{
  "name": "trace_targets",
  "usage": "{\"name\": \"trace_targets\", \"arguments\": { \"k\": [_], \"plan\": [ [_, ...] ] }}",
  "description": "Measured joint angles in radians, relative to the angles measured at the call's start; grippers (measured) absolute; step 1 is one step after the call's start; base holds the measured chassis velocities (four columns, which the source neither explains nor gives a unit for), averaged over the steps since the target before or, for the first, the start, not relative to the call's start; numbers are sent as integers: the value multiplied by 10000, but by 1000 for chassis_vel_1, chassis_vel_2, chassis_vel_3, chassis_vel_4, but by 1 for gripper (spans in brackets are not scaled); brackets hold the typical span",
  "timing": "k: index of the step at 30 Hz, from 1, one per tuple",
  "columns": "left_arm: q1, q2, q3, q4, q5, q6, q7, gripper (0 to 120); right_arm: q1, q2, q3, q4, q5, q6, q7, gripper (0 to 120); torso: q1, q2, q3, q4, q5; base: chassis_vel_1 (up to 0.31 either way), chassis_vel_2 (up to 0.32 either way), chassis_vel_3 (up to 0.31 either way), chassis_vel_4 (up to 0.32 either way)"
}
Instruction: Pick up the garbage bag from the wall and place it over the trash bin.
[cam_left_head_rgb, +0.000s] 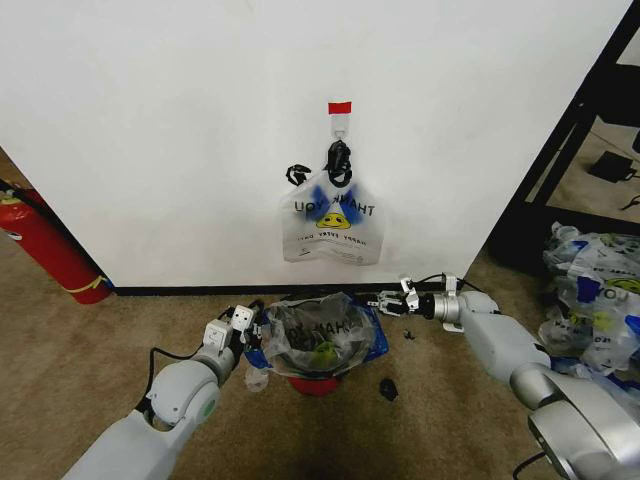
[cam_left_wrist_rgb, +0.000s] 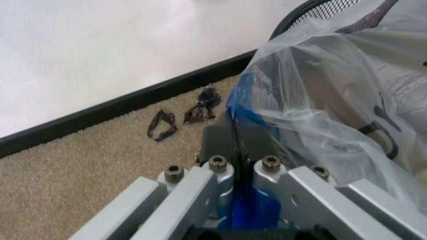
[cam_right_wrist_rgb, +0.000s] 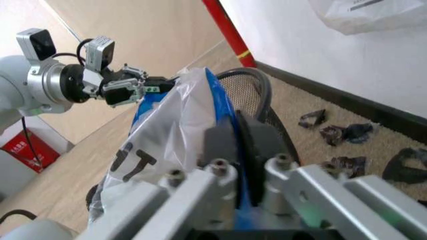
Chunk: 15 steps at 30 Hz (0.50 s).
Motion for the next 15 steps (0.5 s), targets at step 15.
{"name": "trace_targets", "arguments": {
  "k": [15],
  "plan": [
    [-177, -59, -41, 326, 50, -440, -256, 0, -208, -39, -19, 140, 1248, 701, 472, 0, 0, 0, 0, 1, -1, 0, 0, 0, 0]
  ]
}}
